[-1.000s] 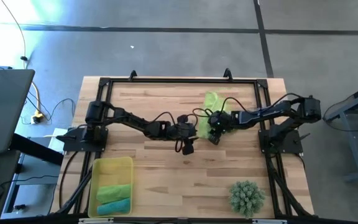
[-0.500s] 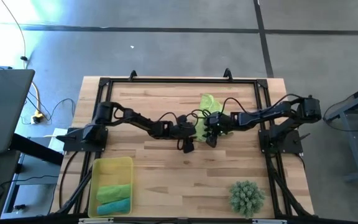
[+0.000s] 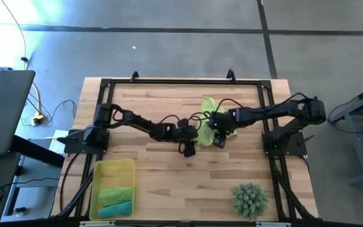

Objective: Roll microfiber towels into tight, uniform cylinder then place into a basket
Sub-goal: Roll the light green microfiber towel

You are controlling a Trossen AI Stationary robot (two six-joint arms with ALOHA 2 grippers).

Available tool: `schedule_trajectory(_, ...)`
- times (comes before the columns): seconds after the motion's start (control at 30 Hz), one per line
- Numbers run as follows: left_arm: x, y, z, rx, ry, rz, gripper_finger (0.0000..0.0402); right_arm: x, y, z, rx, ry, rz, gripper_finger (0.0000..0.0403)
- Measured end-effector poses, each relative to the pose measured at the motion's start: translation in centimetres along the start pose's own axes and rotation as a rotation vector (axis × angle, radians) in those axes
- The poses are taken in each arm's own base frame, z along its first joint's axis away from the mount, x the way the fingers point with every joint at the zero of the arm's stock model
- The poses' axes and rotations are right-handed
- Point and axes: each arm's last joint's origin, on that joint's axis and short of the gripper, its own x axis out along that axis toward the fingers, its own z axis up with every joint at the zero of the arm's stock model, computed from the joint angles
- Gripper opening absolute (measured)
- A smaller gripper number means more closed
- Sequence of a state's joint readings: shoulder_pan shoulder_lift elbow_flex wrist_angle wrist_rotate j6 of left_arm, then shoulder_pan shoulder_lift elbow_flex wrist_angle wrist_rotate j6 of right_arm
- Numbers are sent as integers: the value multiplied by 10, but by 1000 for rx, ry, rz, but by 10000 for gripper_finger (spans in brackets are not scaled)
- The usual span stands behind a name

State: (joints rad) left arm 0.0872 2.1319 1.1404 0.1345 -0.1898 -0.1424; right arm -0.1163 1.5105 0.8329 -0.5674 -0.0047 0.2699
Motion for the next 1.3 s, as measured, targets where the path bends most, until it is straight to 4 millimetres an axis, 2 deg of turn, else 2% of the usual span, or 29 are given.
schedule_trajectory(0.2, -4, -11, -5, -57, 44, -30, 156, -7, 7, -4, -59, 78, -23, 155)
schedule_trajectory(0.57, -18, -51, -11, -61, 60, -111, 156, 17, -6, -46, -63, 230, -87, 155)
schedule_trajectory(0.7, -26, -63, -13, -40, 71, -151, 156, 21, -9, -52, -69, 232, -120, 155)
schedule_trajectory(0.83, -28, -67, -14, -36, 78, -159, 156, 20, -9, -52, -112, 245, -122, 155)
schedule_trajectory(0.97, -30, -67, -15, -44, 97, -149, 156, 13, -6, -54, -211, 300, 6, 155)
schedule_trajectory(1.2, -30, -65, -16, -40, 84, -72, 156, 1, 8, -50, -239, 248, 424, 155)
schedule_trajectory(1.3, -29, -64, -16, -43, 94, -95, 156, -2, 12, -52, -258, 252, 452, 155)
